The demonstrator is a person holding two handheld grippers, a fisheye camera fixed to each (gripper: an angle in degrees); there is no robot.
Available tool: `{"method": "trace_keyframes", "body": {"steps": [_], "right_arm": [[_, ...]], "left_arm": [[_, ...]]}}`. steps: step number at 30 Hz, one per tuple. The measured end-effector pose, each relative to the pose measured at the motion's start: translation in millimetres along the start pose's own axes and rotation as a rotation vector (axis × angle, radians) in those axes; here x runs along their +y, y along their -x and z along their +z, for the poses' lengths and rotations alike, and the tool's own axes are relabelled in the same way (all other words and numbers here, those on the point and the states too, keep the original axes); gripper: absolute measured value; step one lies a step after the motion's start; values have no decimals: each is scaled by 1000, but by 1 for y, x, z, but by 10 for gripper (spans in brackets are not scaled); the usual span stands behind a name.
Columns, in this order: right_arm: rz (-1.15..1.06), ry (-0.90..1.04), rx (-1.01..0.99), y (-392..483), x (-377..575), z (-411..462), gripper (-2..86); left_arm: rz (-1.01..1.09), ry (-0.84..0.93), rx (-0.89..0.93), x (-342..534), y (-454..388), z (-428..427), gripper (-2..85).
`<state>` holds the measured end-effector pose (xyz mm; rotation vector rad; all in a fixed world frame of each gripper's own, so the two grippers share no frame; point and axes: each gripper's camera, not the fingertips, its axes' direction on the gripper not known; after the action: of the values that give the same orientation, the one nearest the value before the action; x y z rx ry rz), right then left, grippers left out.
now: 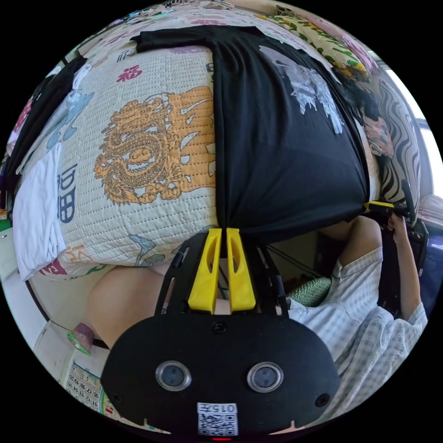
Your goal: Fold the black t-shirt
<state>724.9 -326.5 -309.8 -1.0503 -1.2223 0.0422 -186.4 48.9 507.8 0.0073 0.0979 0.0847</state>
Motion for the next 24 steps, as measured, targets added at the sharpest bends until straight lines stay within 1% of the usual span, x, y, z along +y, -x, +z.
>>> {"method": "trace_keyframes", "body": {"steps": [3, 5, 7, 8, 10, 11, 12, 13, 14, 15, 16, 17, 18, 19, 20, 21, 24], "right_arm": [[-3, -16, -13, -1, 8, 5, 9], [12, -54, -31, -3, 19, 2, 19], [45, -133, 17, -3, 35, -7, 14], [89, -199, 80, -2, 47, -15, 7], [139, -311, 172, 2, 64, -33, -1], [180, -418, 245, 8, 74, -47, -4], [220, -542, 323, 15, 83, -61, -6], [236, -605, 361, 18, 86, -67, -7], [266, -714, 429, 24, 88, -76, -7], [308, -798, 480, 27, 85, -81, -6], [336, -837, 501, 27, 82, -82, -6], [378, -890, 539, 26, 73, -83, -3], [384, -895, 548, 21, 60, -82, 3], [383, -885, 532, 18, 53, -82, 8], [374, -865, 469, 7, 39, -82, 24], [354, -845, 386, -5, 25, -81, 46], [346, -808, 228, -42, -4, -79, 65]], "left_arm": [[-7, -4, 4, 9, -7, 9, 38], [-58, -59, -28, 23, -10, 2, 51], [-102, -172, -92, 47, -14, -19, 52], [-110, -200, -123, 51, -17, -25, 51], [-43, -325, -245, 55, -43, -54, 45], [-10, -360, -264, 52, -52, -61, 45], [69, -433, -289, 41, -76, -75, 47], [171, -516, -301, 24, -105, -87, 50], [222, -557, -302, 14, -121, -91, 51], [311, -636, -297, -10, -153, -96, 54], [405, -684, -274, -42, -188, -96, 58], [462, -687, -252, -61, -206, -94, 60], [570, -676, -185, -102, -245, -88, 61], [655, -662, -109, -145, -284, -81, 62], [690, -657, -73, -166, -303, -76, 63], [754, -648, -23, -208, -342, -64, 64], [870, -580, 24, -308, -442, -18, 68]]}}
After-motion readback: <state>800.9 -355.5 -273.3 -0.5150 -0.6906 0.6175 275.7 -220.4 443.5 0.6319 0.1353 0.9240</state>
